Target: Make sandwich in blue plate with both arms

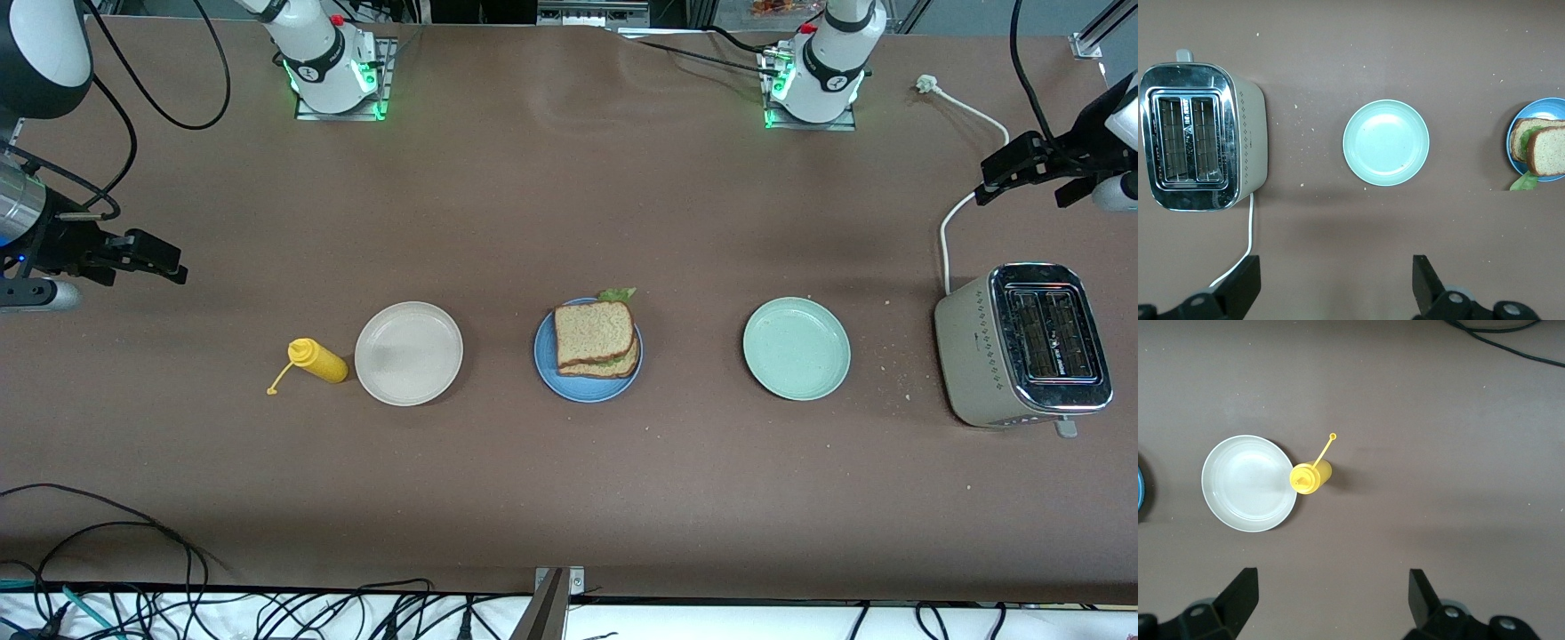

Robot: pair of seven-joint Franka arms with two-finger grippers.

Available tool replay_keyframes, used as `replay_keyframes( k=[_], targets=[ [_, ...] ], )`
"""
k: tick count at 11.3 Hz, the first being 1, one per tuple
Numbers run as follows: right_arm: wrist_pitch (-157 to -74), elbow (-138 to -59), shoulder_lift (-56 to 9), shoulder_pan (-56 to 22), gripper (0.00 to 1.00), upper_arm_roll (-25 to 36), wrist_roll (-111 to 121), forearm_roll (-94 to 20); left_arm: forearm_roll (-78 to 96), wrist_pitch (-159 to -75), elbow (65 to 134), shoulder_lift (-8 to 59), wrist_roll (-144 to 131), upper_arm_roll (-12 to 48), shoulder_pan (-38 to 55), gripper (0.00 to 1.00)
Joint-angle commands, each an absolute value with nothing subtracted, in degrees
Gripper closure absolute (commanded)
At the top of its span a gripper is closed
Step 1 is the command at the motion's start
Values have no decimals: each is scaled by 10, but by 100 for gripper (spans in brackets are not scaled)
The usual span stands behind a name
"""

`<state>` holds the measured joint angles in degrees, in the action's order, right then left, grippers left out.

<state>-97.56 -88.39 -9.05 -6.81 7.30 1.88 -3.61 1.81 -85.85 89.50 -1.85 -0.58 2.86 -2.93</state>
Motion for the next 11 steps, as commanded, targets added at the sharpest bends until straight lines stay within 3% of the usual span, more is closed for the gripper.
replay_keyframes(
  k=[1,11],
  targets=[
    [-973,-891,-71,-68,0,71,21,-37,26,-844,876,-12,4,27,-28,0],
    [-972,-877,-77,-70,0,73,27,-36,27,-844,874,-11,4,25,-28,0]
  ],
)
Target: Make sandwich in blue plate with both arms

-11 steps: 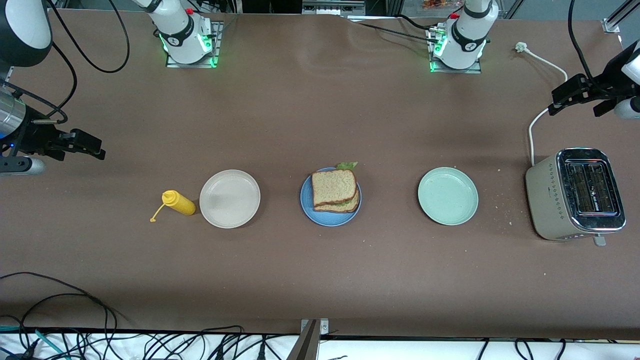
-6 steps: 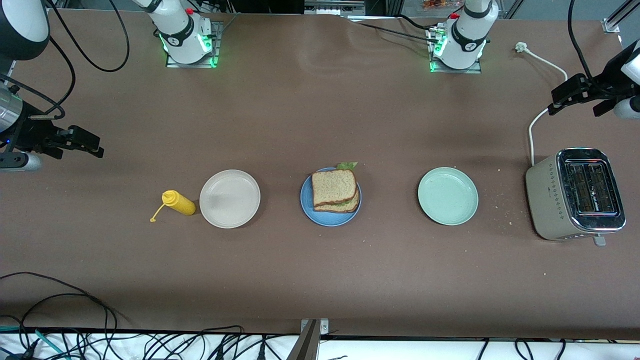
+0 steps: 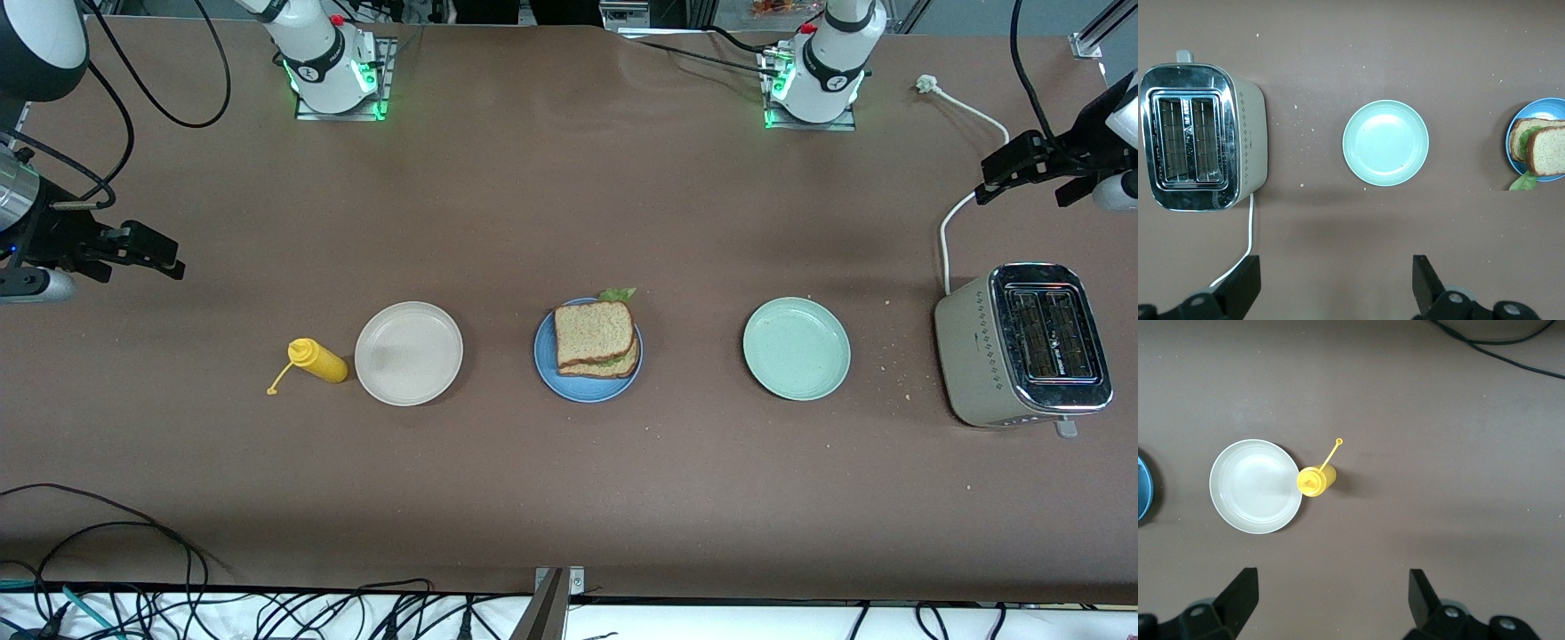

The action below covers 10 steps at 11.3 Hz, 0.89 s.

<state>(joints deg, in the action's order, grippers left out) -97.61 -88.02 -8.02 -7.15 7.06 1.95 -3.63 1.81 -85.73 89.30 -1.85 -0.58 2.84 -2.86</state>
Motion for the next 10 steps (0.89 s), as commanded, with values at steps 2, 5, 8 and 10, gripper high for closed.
replay_keyframes(
  k=[2,5,8,10],
  targets=[
    [-964,-878,-78,-68,0,75,24,-36,27,-844,874,-11,4,25,-28,0],
    [-964,-878,-78,-67,0,75,23,-33,27,-844,874,-11,4,25,-28,0],
    [-964,-878,-78,-68,0,75,23,-32,27,-844,874,-11,4,25,-28,0],
    [-964,-878,-78,-67,0,75,23,-32,28,-844,874,-11,4,25,-28,0]
  ],
)
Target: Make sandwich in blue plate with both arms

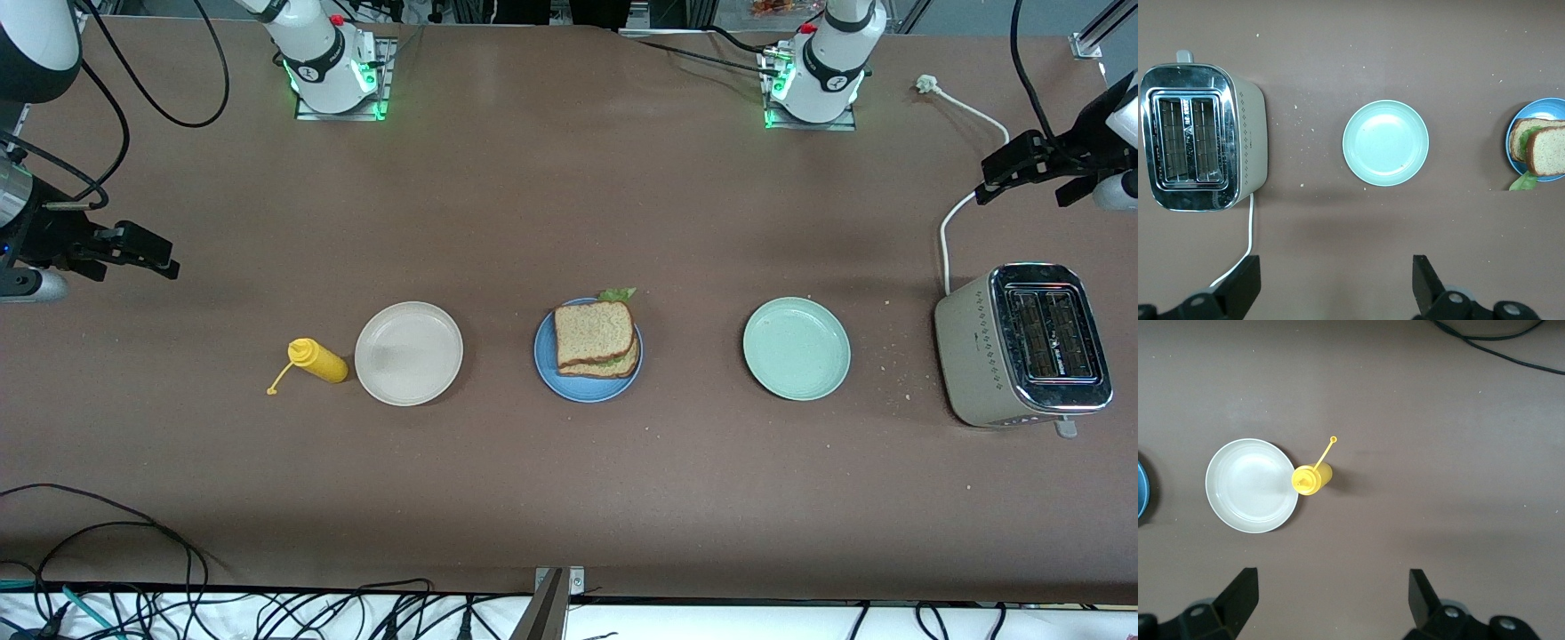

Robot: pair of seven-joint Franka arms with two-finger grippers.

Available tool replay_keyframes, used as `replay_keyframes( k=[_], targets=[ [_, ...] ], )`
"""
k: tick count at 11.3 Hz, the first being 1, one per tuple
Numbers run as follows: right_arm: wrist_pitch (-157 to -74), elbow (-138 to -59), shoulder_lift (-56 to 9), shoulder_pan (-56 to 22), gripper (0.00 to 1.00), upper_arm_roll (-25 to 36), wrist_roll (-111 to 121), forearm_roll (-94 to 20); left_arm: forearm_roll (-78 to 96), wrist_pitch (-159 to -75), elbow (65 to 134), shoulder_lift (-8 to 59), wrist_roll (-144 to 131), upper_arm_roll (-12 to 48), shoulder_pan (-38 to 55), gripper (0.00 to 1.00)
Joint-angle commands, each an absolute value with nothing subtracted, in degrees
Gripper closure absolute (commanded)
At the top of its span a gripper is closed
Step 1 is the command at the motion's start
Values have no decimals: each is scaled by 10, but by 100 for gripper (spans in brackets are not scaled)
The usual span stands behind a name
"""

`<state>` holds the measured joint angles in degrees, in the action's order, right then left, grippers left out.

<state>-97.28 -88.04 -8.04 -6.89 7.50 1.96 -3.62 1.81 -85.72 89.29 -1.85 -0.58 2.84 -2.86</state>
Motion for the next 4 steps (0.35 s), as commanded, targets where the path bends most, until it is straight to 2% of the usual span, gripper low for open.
replay_keyframes(
  k=[1,4],
  targets=[
    [-964,-878,-78,-67,0,76,23,-32,28,-844,874,-11,5,25,-29,0],
    [-964,-878,-78,-67,0,75,23,-32,28,-844,874,-11,4,25,-28,0]
  ],
)
